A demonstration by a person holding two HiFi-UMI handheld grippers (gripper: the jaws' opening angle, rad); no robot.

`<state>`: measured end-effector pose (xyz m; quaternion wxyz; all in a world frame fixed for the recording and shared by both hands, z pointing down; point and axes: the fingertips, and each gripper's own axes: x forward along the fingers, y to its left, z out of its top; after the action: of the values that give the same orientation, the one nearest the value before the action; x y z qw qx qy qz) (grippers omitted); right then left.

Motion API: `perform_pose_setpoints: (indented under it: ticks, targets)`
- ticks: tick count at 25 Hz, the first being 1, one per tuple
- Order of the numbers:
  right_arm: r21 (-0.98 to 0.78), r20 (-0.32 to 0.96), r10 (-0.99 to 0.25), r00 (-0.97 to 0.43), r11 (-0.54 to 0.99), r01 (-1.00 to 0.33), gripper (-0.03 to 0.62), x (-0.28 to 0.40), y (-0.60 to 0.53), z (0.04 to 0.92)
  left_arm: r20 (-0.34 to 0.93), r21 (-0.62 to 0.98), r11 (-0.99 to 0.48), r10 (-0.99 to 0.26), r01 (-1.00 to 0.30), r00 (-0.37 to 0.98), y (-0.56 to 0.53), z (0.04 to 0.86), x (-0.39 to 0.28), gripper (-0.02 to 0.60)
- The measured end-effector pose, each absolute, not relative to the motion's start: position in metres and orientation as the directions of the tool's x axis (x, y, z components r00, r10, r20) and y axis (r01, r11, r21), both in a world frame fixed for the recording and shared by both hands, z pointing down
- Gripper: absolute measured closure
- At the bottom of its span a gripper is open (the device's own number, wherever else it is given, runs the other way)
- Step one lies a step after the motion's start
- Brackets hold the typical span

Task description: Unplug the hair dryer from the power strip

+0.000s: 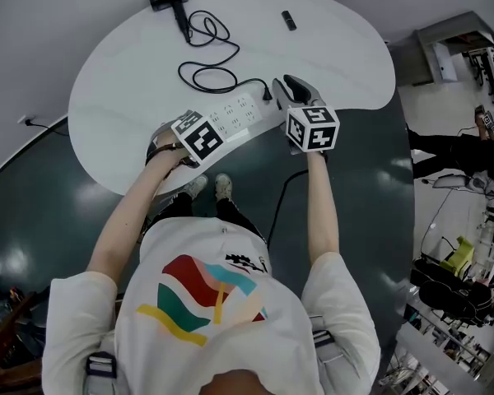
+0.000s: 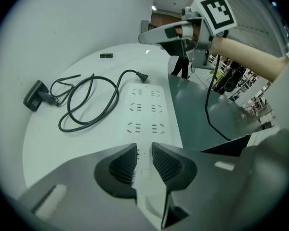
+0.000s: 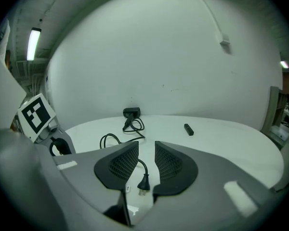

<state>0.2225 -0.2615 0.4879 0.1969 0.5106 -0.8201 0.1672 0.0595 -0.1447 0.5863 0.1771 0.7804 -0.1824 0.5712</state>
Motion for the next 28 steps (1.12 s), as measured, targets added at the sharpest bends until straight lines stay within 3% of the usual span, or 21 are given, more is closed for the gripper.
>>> perform_pose_setpoints:
  ticks: [3, 7, 13, 16, 20, 24, 28]
  targets:
    - [-0.062, 0.49, -0.804, -0.337, 0.353, -0.933, 0.514, 0.232, -0.264, 0.47, 0.952, 0.076, -0.864, -0.086, -0.498, 0.294, -0.145, 0.587, 0.058, 0.482]
    - [-0.032, 0.439, -0.839, -0.321, 0.343, -0.939, 0.519, 0.228, -0.262, 0.432, 0.944, 0.063, -0.867, -0.109, -0.494, 0.313, -0.146, 0.581, 0.062, 0.394]
    - [0.048, 0.303, -0.918, -0.257, 0.284, -0.958, 0.553, 0.223, -0.249, 0.361, 0.846, 0.042, -0.83, -0.267, -0.557, 0.462, -0.171, 0.522, 0.084, 0.414]
    - [0.056, 0.192, -0.945, -0.265, 0.28, -0.958, 0.554, 0.212, -0.234, 0.32, 0.687, -0.032, -0.797, -0.456, -0.603, 0.566, -0.19, 0.456, 0.091, 0.396]
    - [0.099, 0.06, -0.966, -0.25, 0.255, -0.962, 0.551, 0.196, -0.209, 0.281, 0.356, -0.085, -0.712, -0.675, -0.697, 0.646, -0.197, 0.364, 0.084, 0.422]
    - [0.097, -0.014, -0.977, -0.213, 0.211, -0.973, 0.549, 0.182, -0.182, 0.262, 0.076, -0.032, -0.65, -0.759, -0.76, 0.646, -0.181, 0.296, 0.073, 0.422]
    - [0.019, -0.052, -0.977, -0.205, 0.204, -0.979, 0.549, 0.167, -0.162, 0.257, -0.02, -0.033, -0.595, -0.803, -0.803, 0.595, -0.168, 0.271, 0.059, 0.469]
